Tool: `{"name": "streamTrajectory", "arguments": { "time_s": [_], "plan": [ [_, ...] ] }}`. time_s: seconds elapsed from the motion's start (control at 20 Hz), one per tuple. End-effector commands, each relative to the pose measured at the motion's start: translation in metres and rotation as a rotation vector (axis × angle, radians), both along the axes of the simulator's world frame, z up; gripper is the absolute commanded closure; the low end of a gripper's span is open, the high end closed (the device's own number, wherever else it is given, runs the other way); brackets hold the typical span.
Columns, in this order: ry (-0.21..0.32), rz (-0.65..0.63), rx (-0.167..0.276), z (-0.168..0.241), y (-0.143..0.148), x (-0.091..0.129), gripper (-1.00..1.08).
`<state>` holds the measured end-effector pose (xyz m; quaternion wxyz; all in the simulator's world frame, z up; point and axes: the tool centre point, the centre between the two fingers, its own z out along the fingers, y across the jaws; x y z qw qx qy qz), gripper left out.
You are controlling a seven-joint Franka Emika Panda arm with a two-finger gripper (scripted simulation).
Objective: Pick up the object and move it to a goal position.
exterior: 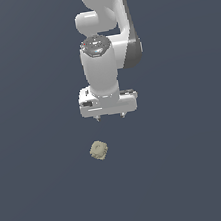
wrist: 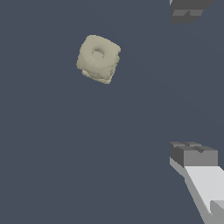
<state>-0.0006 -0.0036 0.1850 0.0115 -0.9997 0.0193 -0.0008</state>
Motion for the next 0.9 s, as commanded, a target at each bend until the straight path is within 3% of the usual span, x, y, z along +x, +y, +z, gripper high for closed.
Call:
{"name": "streamTrajectory", "arguments": {
  "time_s": [0.0,0.45,0.85],
  "plan": [
    [0.0,0.0,0.0,0.0,0.0,0.0,-0.92],
    [-0.031,0.062,-0.018,0.019,0.023,0.007,-0.92],
    [-0.028,0.032,-0.016,0.012,0.017,0.012,-0.92]
  ]
}}
